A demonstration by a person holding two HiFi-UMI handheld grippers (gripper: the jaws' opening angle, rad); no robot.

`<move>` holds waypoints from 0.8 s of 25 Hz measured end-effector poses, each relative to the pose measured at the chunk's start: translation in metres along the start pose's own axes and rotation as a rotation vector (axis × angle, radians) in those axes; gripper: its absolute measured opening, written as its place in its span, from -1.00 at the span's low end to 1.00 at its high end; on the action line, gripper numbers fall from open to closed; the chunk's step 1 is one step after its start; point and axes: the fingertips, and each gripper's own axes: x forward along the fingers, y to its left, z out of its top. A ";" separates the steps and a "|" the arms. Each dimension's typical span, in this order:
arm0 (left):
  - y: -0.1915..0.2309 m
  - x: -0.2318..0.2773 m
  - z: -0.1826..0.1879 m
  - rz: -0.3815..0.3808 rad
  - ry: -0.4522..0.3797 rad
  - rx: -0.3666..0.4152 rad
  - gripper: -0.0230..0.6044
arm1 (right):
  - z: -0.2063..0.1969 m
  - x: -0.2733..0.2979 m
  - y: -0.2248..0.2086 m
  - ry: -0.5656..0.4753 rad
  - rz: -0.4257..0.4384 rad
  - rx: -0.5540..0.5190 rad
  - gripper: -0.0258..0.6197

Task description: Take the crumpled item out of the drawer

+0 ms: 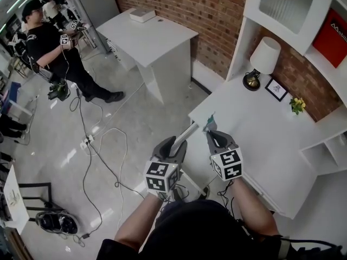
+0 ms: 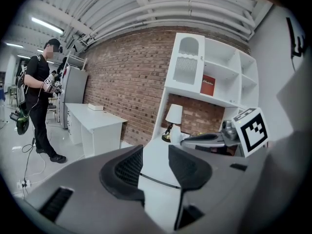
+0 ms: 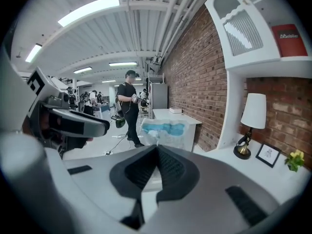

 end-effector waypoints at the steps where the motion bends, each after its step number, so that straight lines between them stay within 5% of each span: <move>1: 0.000 -0.001 0.002 0.001 -0.004 0.002 -0.42 | 0.006 -0.001 0.000 -0.013 0.002 0.003 -0.91; 20: 0.010 -0.022 0.073 0.052 -0.160 0.064 -0.43 | 0.125 -0.058 0.004 -0.290 -0.002 -0.060 -0.91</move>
